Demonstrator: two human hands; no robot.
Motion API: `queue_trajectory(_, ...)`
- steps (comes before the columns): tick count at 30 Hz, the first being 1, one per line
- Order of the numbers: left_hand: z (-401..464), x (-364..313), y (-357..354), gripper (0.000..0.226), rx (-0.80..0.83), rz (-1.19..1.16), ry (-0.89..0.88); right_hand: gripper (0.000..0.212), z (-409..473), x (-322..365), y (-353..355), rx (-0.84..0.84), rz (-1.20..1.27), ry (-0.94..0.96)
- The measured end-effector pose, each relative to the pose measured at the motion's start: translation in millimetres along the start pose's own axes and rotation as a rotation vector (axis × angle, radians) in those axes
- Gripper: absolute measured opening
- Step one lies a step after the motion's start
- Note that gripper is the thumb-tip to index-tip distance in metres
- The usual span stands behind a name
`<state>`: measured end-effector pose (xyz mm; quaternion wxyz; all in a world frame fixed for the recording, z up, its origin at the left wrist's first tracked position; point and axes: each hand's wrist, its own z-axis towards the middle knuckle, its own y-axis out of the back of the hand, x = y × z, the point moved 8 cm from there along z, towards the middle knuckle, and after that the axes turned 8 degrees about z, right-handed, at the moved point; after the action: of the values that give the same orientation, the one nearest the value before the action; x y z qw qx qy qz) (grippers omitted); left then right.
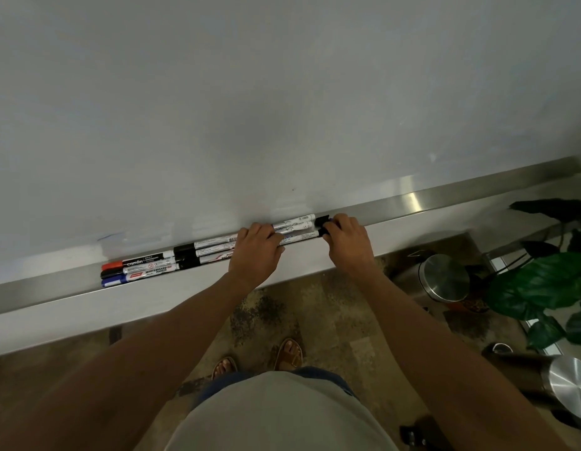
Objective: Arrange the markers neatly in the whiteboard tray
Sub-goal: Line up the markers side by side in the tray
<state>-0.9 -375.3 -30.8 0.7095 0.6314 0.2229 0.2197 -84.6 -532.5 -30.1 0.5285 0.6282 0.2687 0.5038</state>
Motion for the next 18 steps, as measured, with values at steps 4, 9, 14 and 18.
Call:
queue_trajectory(4, 1, -2, -5, 0.023, 0.012, 0.032, 0.013, 0.023, 4, -4, -1, 0.032, 0.005, 0.041)
queue_trajectory(9, 4, 4, -6, 0.025, 0.019, 0.017, 0.053, 0.025, 10, -6, 0, 0.067, 0.019, 0.078)
queue_trajectory(14, 7, 8, -9, 0.024, 0.038, -0.057, 0.093, 0.023, 13, -4, -1, 0.062, 0.032, 0.122)
queue_trajectory(18, 8, 14, -3, 0.022, 0.019, -0.161, 0.119, 0.02, 16, 3, 1, 0.011, 0.112, 0.119)
